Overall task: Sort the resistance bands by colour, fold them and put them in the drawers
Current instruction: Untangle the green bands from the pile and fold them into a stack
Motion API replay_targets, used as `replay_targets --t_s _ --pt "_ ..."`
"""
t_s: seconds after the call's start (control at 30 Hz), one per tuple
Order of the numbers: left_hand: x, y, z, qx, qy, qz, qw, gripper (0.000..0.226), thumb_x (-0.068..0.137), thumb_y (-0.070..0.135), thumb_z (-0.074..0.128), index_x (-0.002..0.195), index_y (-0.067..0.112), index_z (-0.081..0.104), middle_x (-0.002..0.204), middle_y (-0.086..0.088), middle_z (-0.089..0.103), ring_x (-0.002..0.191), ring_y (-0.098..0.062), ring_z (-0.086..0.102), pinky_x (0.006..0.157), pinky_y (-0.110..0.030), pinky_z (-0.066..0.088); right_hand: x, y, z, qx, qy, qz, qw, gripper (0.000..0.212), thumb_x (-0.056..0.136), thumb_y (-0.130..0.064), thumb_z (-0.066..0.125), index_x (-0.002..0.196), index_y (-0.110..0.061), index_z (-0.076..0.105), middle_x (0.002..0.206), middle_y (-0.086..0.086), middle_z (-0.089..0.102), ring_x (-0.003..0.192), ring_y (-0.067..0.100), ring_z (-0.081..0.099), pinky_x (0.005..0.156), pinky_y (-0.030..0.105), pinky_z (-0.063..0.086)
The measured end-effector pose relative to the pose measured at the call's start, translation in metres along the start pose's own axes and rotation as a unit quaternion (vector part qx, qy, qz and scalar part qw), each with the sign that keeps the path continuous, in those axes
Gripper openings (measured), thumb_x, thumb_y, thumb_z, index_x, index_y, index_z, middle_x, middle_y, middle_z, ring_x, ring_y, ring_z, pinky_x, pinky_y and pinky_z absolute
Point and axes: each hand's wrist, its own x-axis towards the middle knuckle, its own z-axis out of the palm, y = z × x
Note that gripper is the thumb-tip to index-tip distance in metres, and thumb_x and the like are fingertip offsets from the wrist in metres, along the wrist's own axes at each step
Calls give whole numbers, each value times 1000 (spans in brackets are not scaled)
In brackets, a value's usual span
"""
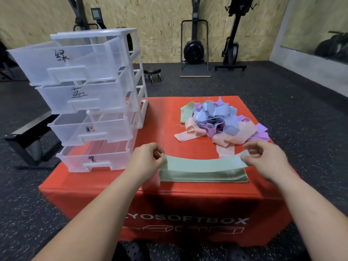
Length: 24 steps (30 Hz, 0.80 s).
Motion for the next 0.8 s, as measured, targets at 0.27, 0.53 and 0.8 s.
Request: replay_targets --t_s 0.27,0.53,0.8 --pt "-10 -11 8 93 24 28 995 11 91 27 67 101 28 73 88 9 75 91 -23 69 78 -39 58 -14 2 17 -131 -17 -66 989 37 75 -10 87 101 -33 74 84 -11 70 77 8 67 71 21 43" --pt "-14 -29 27 160 -6 59 985 23 101 35 60 120 26 69 109 2 58 103 -26 61 84 -44 56 -12 22 26 -257 -56 -130 956 30 78 -19 80 100 -38 73 93 -20 62 90 21 58 80 34 44" --pt "-7 -28 17 110 -166 146 969 74 84 59 79 149 38 50 140 14 55 132 -12 50 108 -38 48 1 19 5 -272 -200 -161 927 59 69 -44 92 123 -38 69 123 -19 65 114 9 60 101 33 45"
